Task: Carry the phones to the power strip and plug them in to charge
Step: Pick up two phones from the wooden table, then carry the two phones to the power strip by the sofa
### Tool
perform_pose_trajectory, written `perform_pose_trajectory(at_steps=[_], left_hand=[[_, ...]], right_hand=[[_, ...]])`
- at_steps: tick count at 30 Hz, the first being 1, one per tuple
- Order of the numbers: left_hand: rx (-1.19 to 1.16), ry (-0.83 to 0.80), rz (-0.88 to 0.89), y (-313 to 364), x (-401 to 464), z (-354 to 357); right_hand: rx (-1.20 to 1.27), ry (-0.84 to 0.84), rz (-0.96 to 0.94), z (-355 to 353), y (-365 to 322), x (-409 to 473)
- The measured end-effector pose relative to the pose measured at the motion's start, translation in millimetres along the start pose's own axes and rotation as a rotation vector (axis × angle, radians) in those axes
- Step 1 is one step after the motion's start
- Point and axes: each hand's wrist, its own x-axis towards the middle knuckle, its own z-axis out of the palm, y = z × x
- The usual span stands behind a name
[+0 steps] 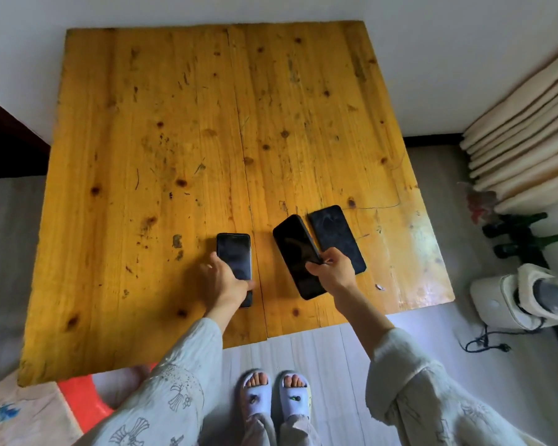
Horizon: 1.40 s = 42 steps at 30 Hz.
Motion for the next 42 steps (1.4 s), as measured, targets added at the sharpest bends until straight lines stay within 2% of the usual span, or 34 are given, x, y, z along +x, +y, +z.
perform_pose_trajectory(at_steps=[3, 6, 10, 12, 18, 24, 29, 32, 42], left_hand=[[-0.048, -0.041, 0.091, 3, -11, -3], [-0.140, -0.134, 0.128, 15, -27, -10], [-0.282, -0.336, 0.293, 55, -71, -20], [-0.290, -0.455, 0.400, 80, -103, -18], [-0.207, -0.662, 0.652, 138, -219, 11], [-0.181, -0.910, 0.814, 158, -379, 75], [-0.102, -1.113, 0.942, 122, -534, 137], [-0.024, -1.234, 1.051, 84, -636, 183], [0.252, -1.706, 1.155, -77, -920, 306]], right_hand=[[0.265, 0.012, 0.102, -28, 7, -13], [0.569, -0.070, 0.212, -50, 15, -31], [0.752, 0.004, 0.157, -93, 27, -71], [0.798, 0.074, 0.094, -125, 33, -100], [0.814, 0.350, -0.091, -228, 65, -203], [0.927, 0.674, -0.184, -317, 159, -344], [1.052, 0.914, -0.207, -370, 271, -486], [1.099, 1.113, -0.202, -393, 346, -579], [1.263, 1.669, -0.104, -383, 554, -822]])
